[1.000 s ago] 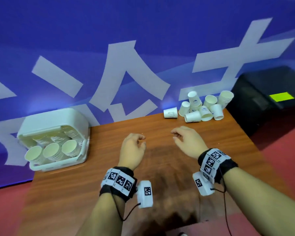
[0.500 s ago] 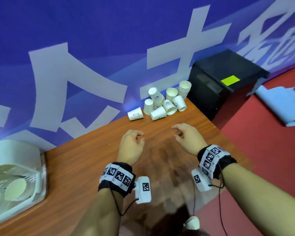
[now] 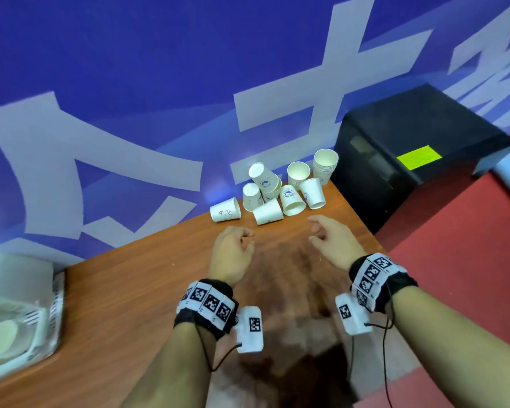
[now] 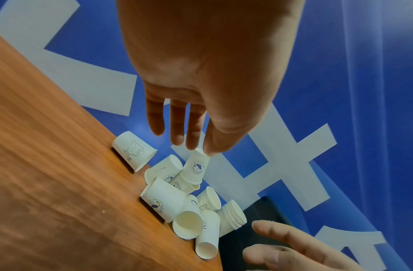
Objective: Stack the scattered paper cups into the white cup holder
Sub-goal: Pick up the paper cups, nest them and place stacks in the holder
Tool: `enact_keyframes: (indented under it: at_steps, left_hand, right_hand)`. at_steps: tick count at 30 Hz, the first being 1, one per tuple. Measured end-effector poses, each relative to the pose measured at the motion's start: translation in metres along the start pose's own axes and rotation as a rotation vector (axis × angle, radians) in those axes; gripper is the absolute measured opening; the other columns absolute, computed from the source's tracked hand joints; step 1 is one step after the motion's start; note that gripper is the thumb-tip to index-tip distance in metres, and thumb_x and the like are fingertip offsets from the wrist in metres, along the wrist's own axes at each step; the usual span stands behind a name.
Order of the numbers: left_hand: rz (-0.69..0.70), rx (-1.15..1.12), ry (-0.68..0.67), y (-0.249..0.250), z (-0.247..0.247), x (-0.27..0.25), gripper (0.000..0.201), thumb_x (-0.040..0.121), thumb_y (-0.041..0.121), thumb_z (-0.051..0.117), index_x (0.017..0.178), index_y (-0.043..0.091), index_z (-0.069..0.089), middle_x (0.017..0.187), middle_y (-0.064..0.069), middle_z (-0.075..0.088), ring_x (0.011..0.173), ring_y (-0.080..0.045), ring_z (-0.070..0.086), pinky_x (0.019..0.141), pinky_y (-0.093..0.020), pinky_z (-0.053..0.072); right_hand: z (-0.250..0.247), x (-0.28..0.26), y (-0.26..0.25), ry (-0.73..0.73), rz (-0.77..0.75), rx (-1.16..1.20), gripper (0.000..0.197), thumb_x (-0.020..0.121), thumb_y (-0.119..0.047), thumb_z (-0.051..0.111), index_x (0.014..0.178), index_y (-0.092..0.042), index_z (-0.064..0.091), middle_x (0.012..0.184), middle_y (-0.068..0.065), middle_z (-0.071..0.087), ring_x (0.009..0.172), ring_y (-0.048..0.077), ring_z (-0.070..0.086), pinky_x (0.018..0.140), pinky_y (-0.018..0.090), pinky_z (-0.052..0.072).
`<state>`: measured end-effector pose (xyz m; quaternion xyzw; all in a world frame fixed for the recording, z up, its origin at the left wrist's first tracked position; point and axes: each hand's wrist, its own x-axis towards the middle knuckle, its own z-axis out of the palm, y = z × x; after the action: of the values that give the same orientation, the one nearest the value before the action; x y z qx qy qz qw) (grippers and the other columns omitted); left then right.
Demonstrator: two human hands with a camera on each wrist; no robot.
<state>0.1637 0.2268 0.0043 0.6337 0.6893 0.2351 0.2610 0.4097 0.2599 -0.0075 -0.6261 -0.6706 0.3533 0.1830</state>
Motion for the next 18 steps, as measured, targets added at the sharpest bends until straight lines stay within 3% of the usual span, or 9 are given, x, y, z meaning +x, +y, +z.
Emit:
enact_keyframes:
  at_steps: [5, 11, 14, 18]
  left_hand:
    - [-0.058, 0.070, 0.017, 0.022, 0.026, 0.037, 0.022, 0.086, 0.018, 0.062, 0.108, 0.019, 0.067, 0.109, 0.004, 0.059, 0.097, -0.015, 0.056, 0.089, -0.025, 0.042]
    - [-0.125, 0.115, 0.046, 0.032, 0.036, 0.064, 0.025, 0.086, 0.015, 0.063, 0.110, 0.016, 0.067, 0.112, 0.000, 0.059, 0.098, -0.018, 0.057, 0.090, -0.027, 0.043]
    - [-0.134, 0.119, 0.052, 0.037, 0.036, 0.071, 0.025, 0.085, 0.013, 0.064, 0.109, 0.015, 0.067, 0.111, -0.002, 0.059, 0.097, -0.020, 0.057, 0.089, -0.027, 0.043]
    - [-0.128, 0.143, 0.043, 0.041, 0.035, 0.083, 0.027, 0.084, 0.013, 0.063, 0.110, 0.016, 0.067, 0.110, -0.001, 0.059, 0.097, -0.019, 0.056, 0.088, -0.026, 0.042]
  right_hand:
    - [-0.011, 0.054, 0.034, -0.106, 0.045, 0.138, 0.046, 0.088, -0.019, 0.062, 0.133, -0.026, 0.050, 0.103, -0.006, 0.060, 0.101, 0.015, 0.060, 0.091, 0.029, 0.046]
    - [-0.004, 0.101, 0.050, -0.211, 0.131, 0.264, 0.057, 0.087, -0.018, 0.060, 0.141, -0.027, 0.043, 0.107, -0.001, 0.062, 0.095, 0.015, 0.059, 0.084, 0.028, 0.046]
    - [0.005, 0.120, 0.049, -0.258, 0.230, 0.481, 0.061, 0.087, -0.012, 0.062, 0.143, -0.025, 0.042, 0.109, 0.007, 0.063, 0.091, 0.016, 0.059, 0.081, 0.030, 0.050]
    - [0.010, 0.142, 0.042, -0.330, 0.443, 0.838, 0.055, 0.093, -0.008, 0.058, 0.142, -0.027, 0.043, 0.121, 0.011, 0.057, 0.108, 0.027, 0.060, 0.090, 0.041, 0.053]
